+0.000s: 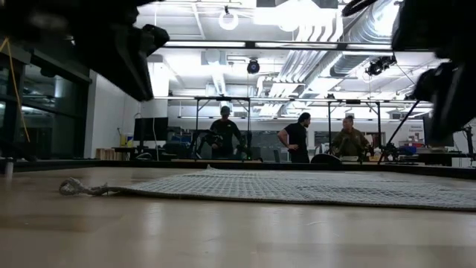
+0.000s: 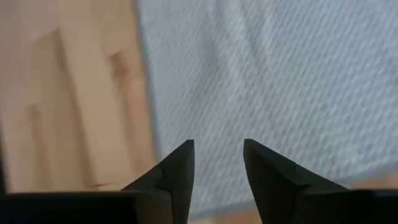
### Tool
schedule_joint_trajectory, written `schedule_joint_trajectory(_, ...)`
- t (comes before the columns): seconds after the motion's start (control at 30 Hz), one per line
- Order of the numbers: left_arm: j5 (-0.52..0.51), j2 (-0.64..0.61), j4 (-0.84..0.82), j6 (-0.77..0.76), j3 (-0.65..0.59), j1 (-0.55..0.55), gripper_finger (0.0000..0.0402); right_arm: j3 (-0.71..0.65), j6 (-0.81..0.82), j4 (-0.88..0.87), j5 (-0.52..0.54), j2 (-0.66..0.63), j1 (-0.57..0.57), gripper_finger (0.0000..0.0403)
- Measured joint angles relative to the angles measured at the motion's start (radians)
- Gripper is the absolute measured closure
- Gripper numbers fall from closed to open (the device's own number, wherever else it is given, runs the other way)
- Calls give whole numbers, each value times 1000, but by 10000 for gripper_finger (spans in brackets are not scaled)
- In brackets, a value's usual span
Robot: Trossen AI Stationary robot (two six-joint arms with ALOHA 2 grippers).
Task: Fold microfiber towels
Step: Fold the gray towel on the table
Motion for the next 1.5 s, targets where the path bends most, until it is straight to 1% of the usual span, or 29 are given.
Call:
schedule_joint_trajectory(0.17, -75, 69, -3, 116, 0, 0, 354, 0, -99, -15, 61, 5, -51, 276)
schedule_joint_trajectory(0.3, -81, 129, 0, 146, -1, 31, 355, 0, -132, -44, 65, 5, -89, 277)
schedule_joint_trajectory(0.43, -78, 158, 13, 156, -16, 96, 355, 0, -135, -82, 59, 5, -129, 277)
schedule_joint_trajectory(0.5, -48, 155, 49, 172, -38, 136, 355, 0, -136, -100, 59, 5, -146, 277)
schedule_joint_trajectory(0.7, 92, 120, 165, 236, -97, 243, 355, 0, -136, -140, 48, 5, -188, 277)
schedule_joint_trajectory(0.87, 159, 116, 211, 306, -100, 312, 355, 0, -162, -154, 47, 4, -234, 277)
schedule_joint_trajectory(1.1, 300, 116, 248, 389, -100, 420, 355, 0, -228, -150, 42, 4, -316, 277)
schedule_joint_trajectory(1.27, 407, 116, 259, 413, -100, 493, 355, 0, -274, -148, -5, 4, -375, 277)
schedule_joint_trajectory(1.4, 479, 116, 281, 434, -100, 533, 355, 0, -310, -149, -17, 4, -405, 277)
schedule_joint_trajectory(1.5, 524, 120, 289, 433, -100, 556, 355, 0, -330, -149, -61, 4, -430, 277)
